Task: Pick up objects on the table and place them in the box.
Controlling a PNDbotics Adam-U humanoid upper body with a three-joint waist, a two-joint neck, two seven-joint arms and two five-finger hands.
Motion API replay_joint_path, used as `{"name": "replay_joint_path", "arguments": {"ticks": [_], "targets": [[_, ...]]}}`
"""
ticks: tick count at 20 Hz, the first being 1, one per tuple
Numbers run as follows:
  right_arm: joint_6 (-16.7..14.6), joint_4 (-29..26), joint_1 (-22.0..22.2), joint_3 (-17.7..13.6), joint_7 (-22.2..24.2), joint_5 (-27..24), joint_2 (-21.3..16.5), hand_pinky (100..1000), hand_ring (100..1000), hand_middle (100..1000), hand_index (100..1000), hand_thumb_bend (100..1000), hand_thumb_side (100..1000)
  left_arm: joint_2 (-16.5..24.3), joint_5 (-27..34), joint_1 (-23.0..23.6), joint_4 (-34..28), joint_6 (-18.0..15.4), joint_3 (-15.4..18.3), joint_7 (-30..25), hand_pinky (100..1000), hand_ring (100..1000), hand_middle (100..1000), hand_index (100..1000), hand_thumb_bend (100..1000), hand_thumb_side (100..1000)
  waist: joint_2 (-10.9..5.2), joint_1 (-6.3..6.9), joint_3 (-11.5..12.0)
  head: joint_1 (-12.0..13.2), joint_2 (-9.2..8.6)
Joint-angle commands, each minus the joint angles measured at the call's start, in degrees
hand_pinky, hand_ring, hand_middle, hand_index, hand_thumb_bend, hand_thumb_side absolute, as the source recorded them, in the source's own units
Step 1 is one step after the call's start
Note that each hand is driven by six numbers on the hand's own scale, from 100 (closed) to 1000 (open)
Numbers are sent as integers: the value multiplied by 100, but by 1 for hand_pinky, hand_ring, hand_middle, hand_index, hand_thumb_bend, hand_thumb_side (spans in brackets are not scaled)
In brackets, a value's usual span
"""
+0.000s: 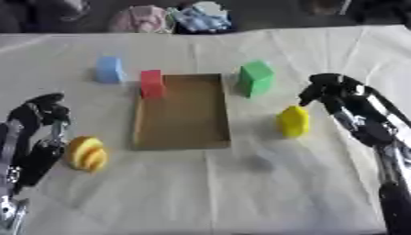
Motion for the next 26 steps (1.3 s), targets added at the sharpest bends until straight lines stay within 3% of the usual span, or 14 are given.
{"name": "replay_joint_path", "arguments": {"ticks": [1, 15, 26], "targets": [[3, -129, -56, -11, -8, -7, -56, 843, 650, 656, 825, 100, 436, 152, -14, -7, -119, -10, 47, 3, 688, 554, 581, 792, 100, 624, -144, -2, -4, -6, 26], [-2, -122, -73, -4, -3, -8, -59, 843, 650, 656, 825, 100, 432, 262, -59, 5, -119, -51, 52, -37, 691, 559, 586, 796, 100, 602, -148, -8, 4, -15, 26], [-14, -94, -84, 2, 2, 22, -105, 843, 649, 656, 825, 100, 431, 1400, -1111, 427, -119, -408, 77, -935, 714, 598, 632, 833, 100, 472, -144, 39, -29, -61, 26]]}}
